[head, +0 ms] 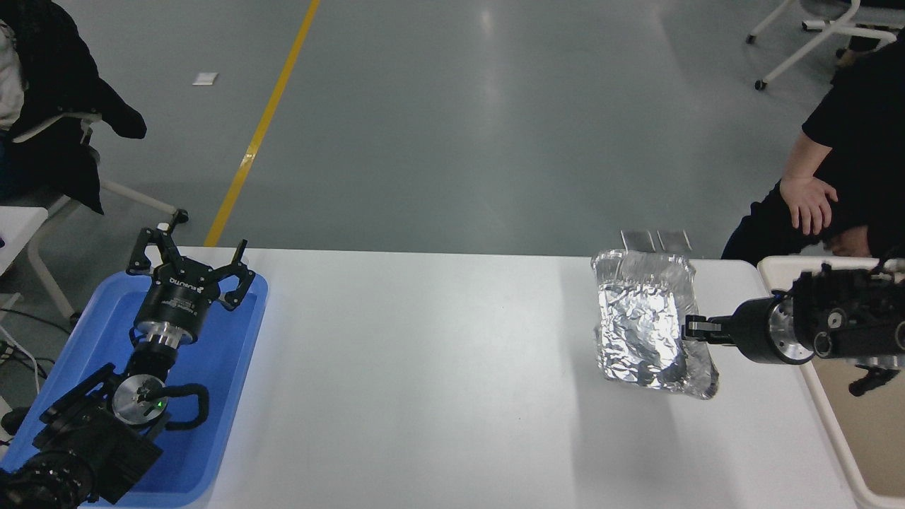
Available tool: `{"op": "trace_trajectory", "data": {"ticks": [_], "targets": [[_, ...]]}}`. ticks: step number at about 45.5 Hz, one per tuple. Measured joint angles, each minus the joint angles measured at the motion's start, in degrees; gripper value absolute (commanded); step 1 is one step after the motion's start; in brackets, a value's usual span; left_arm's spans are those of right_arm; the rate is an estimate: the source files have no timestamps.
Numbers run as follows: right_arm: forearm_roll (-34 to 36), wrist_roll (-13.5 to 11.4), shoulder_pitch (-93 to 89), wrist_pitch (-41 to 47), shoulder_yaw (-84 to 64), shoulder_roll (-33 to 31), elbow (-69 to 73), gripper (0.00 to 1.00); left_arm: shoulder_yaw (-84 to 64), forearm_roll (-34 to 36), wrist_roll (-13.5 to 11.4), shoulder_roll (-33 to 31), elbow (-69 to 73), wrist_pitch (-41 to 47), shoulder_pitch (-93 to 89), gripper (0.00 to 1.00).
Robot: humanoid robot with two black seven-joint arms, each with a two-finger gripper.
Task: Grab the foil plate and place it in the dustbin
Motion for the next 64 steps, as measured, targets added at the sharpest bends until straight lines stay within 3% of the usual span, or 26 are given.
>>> {"op": "trace_trajectory", "data": {"ticks": [7,24,64], "targets": [[-1.1,0.0,10.6,8.2,-3.1,-2.7,0.9,0.0,0.0,0.0,0.0,0.0,0.0,0.0,0.0,1.0],[-1.7,-0.1,24.9,18.4,-8.4,-4.3,1.5,0.0,0.0,0.0,0.0,0.0,0.0,0.0,0.0,1.0],[-1.8,-0.1,28.5,21.1,-10.3,-4.6,1.8,0.0,0.0,0.0,-0.1,0.0,0.0,0.0,0.0,1.0]]}}
